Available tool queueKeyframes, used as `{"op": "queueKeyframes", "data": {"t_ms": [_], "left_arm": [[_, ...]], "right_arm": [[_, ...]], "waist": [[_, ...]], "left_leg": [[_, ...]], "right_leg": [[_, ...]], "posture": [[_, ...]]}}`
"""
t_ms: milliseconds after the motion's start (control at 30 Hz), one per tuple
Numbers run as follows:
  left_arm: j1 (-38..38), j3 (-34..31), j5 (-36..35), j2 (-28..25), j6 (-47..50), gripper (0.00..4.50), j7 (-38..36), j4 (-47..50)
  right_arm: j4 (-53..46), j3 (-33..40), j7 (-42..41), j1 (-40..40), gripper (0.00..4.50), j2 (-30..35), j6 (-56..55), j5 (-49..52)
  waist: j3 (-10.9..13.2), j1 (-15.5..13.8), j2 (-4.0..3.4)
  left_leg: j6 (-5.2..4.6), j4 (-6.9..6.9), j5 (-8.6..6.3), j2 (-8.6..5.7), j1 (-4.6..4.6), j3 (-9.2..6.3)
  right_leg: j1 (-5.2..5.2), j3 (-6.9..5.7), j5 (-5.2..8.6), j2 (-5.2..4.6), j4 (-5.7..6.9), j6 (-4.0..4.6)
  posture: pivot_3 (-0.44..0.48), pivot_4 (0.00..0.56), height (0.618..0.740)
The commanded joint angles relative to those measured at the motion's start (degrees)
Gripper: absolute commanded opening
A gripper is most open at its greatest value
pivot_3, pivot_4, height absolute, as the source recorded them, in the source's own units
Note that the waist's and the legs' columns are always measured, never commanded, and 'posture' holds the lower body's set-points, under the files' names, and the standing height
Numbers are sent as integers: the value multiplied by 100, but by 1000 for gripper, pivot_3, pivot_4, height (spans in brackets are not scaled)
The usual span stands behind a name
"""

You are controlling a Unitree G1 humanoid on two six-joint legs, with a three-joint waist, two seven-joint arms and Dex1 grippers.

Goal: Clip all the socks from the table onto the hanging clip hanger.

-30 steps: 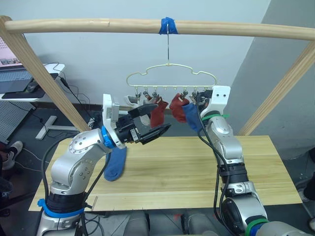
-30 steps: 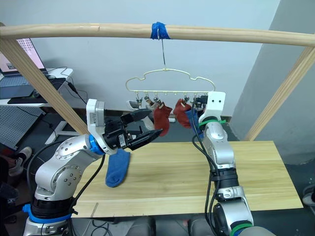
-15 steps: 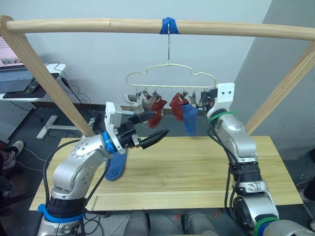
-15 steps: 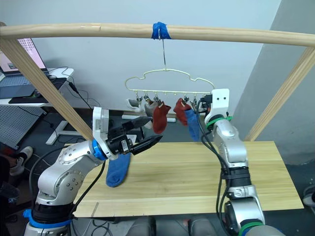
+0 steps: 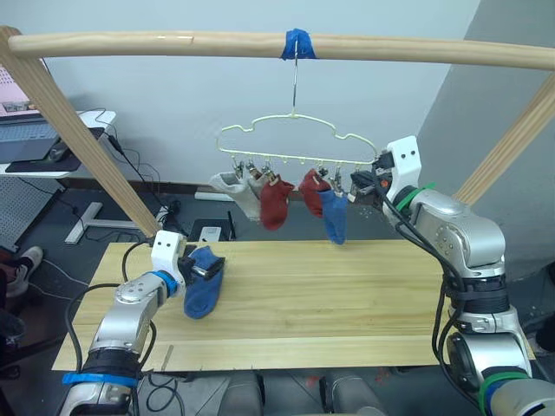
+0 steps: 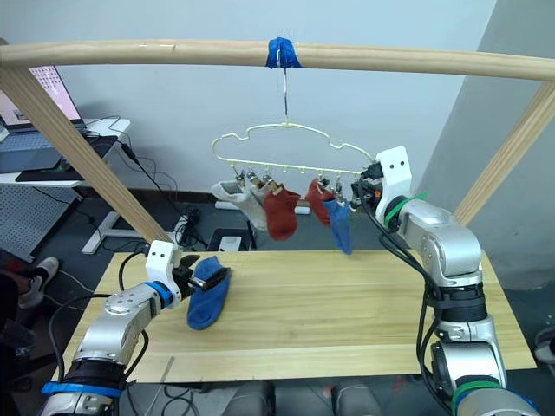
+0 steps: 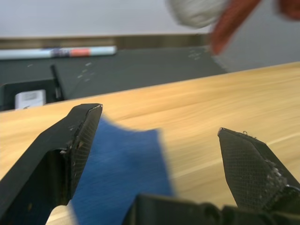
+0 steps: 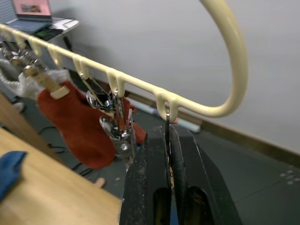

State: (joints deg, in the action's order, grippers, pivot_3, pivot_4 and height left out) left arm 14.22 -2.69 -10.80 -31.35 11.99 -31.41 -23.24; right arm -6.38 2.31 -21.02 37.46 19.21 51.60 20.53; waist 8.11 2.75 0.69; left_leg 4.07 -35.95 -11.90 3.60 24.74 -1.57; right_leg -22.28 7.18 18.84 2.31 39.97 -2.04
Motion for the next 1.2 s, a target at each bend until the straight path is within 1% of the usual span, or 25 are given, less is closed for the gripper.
{"op": "queueKeyframes", "data": {"t_ms": [33, 167, 200, 300, 467, 633, 667, 833, 867, 933, 1000, 1033, 1100, 1200], "left_arm": [[470, 43, 303, 60, -397, 4500, 23, -999], [829, 120, 521, 166, -669, 4500, -81, -1880], [881, 129, 564, 179, -739, 4500, -102, -2018], [1138, 210, 749, 269, -922, 4500, -107, -2712], [1269, 258, 808, 300, -803, 4500, -391, -3192], [1243, 259, 805, 319, -820, 3419, -596, -3139], [1238, 261, 810, 321, -819, 3066, -610, -3123], [1234, 373, 932, 300, -1013, 1673, -723, -2900], [1228, 370, 900, 328, -1042, 1339, -801, -2764], [1212, 344, 842, 365, -1048, 829, -895, -2610], [1147, 313, 681, 439, -1034, 249, -1116, -2210], [1096, 309, 598, 485, -1060, 38, -1241, -1939], [997, 320, 512, 533, -988, 38, -1388, -1508], [817, 329, 280, 761, -904, 38, -1511, -635]], "right_arm": [[-481, 98, 58, 9, 31, -11, 197, 145], [-587, 134, 118, -6, 31, -39, 353, 175], [-603, 141, 130, -7, 31, -35, 378, 188], [-709, 191, 195, -2, 31, -29, 499, 214], [-840, 263, 304, -28, 31, -93, 623, 240], [-871, 320, 342, -57, 0, -133, 648, 231], [-872, 322, 344, -58, 0, -135, 649, 230], [-804, 346, 324, -42, 0, -111, 639, 227], [-792, 350, 300, -37, 0, -84, 653, 234], [-789, 348, 275, -35, 0, -57, 669, 243], [-761, 432, 282, 17, 0, -64, 742, 313], [-744, 477, 284, 49, 0, -68, 788, 352], [-727, 558, 302, 94, 0, -88, 890, 440], [-717, 848, 377, 177, 0, -201, 1251, 727]], "waist": [[1, -4, 1], [2, 21, 2], [4, 37, 3], [9, 65, 3], [10, 104, 3], [11, 145, 2], [11, 153, 2], [11, 198, 3], [11, 199, 3], [13, 199, 3], [21, 200, 7], [26, 200, 8], [49, 199, 13], [60, 197, 16]], "left_leg": [[0, -1, 0, -1, 0, 0], [0, -1, 0, -3, 1, 2], [0, -1, 0, -2, 2, 2], [0, 1, 0, -1, 2, 0], [0, 1, 0, -1, 2, -1], [0, 0, 0, -2, 1, -2], [0, 0, 0, -2, 1, -2], [0, 0, 0, -2, 1, -3], [0, 0, 0, -2, 1, -3], [0, 0, 0, -2, 1, -3], [0, 0, 0, -1, 2, -3], [0, 1, 0, -1, 2, -3], [0, 0, 0, -1, 3, -4], [0, 0, 0, -1, 3, -5]], "right_leg": [[1, 0, 0, -1, 0, 0], [1, 0, 0, -1, -1, -1], [1, -1, 0, -1, -1, -1], [0, -3, 0, 0, 0, -1], [0, -3, 0, 1, 1, -1], [3, -3, 0, 1, 2, -1], [3, -3, 0, 1, 2, -1], [4, -4, 1, 1, 2, -2], [3, -4, 1, 1, 2, -2], [3, -3, 1, 1, 1, -2], [3, -4, 1, 0, 1, -2], [3, -4, 1, 0, 1, -2], [4, -4, 0, 0, 2, -1], [4, -4, 0, 0, 3, -1]], "posture": [[-24, 147, 740], [-24, 147, 740], [-47, 153, 740], [-59, 155, 740], [-76, 158, 740], [-79, 161, 740], [-79, 161, 740], [-73, 162, 740], [-72, 161, 740], [-71, 161, 740], [-70, 161, 740], [-70, 161, 740], [-70, 161, 740], [-59, 157, 740]]}}
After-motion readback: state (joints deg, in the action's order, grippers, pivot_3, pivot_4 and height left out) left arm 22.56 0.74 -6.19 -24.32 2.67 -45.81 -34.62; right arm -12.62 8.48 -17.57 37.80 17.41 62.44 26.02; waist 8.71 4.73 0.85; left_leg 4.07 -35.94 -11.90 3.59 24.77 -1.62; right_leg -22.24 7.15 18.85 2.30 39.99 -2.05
